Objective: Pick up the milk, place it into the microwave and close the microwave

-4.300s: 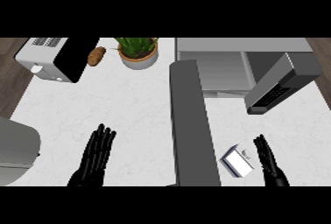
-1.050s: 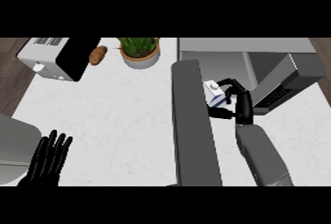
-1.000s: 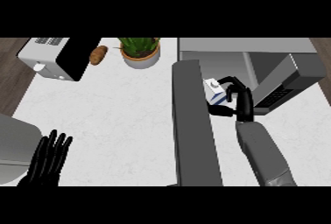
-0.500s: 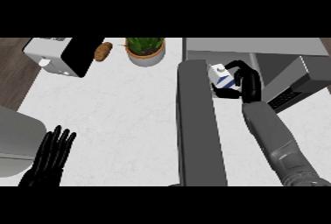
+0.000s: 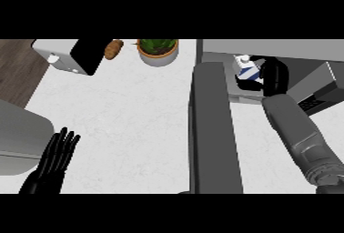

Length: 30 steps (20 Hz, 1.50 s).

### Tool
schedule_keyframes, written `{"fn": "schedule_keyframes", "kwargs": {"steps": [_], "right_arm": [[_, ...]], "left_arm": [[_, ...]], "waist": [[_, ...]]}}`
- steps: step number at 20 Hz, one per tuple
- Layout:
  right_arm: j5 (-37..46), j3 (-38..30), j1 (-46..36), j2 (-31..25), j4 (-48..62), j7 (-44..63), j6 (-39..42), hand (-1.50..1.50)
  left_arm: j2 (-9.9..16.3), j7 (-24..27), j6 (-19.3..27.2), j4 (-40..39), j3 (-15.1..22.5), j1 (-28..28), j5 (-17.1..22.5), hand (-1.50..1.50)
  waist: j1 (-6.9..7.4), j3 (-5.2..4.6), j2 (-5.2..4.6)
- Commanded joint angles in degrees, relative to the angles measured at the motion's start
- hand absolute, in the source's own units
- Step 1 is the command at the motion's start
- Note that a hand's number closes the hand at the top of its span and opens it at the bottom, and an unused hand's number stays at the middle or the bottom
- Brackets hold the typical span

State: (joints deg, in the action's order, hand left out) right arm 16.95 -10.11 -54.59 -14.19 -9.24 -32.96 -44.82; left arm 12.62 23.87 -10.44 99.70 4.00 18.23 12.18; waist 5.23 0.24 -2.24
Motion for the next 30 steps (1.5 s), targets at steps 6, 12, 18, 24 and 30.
{"fn": "schedule_keyframes", "kwargs": {"steps": [6,12,18,24,30], "right_arm": [[4.51,2.88,-2.93,-1.30,5.14,3.49,-7.29,-1.50],[4.65,3.09,-3.31,0.76,5.67,3.16,-2.23,-1.50],[2.08,0.68,-1.61,0.91,3.57,-2.11,5.19,-1.50],[-1.61,-2.91,-0.16,1.46,1.80,-7.31,10.95,-1.50],[-5.11,-6.43,4.62,3.11,1.26,-13.57,14.30,-1.50]], "left_arm": [[0.47,-1.21,0.57,-0.87,0.63,-3.06,-2.35,-1.50],[-0.20,-0.08,0.49,-0.42,2.51,-1.32,-3.99,-1.50],[-1.69,-0.36,0.53,-0.34,3.85,-2.35,-3.81,-1.50],[-0.94,-0.12,-0.41,-0.45,2.95,-3.44,-3.21,-1.50],[-2.31,0.36,-0.16,-0.50,4.80,-3.39,-4.44,-1.50]], "waist": [[1.92,0.02,-1.10],[2.37,0.09,-0.82],[1.22,0.15,-0.71],[0.29,0.12,-0.33],[-1.05,0.08,0.18]]}}
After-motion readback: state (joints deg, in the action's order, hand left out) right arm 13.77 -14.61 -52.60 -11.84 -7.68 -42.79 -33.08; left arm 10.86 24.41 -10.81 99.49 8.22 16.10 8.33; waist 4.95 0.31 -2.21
